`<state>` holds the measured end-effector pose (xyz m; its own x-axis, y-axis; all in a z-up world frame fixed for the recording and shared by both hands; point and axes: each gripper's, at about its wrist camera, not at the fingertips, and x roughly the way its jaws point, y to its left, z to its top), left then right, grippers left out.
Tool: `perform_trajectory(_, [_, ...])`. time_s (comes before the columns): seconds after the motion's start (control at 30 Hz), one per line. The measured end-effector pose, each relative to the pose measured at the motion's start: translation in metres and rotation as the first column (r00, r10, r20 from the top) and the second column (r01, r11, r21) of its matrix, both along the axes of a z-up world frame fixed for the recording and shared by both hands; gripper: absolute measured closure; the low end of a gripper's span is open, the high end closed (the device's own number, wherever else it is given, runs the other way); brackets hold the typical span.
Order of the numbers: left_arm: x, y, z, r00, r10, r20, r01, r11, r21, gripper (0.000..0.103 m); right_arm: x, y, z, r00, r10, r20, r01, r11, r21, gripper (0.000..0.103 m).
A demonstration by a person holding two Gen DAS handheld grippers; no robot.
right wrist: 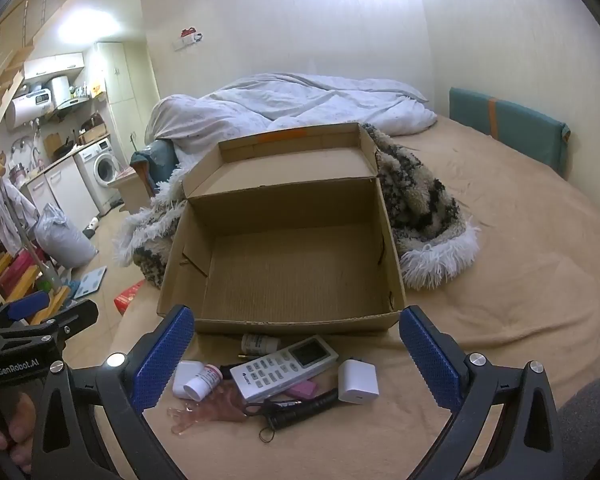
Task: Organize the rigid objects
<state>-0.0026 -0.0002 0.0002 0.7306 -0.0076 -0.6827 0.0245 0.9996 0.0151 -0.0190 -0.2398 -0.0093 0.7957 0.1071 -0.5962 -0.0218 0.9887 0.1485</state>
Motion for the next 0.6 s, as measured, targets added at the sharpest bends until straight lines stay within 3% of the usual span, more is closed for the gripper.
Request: perform_trajectory(0.6, [0.0006,-0.0002,0.0015,1.000,0.002,0.002,-0.002,1.000,-0.001,0.000,0.0003,-0.0001,-0.0002,1.000,0.000,0.000,0.000,1.000,-0.002,0.000])
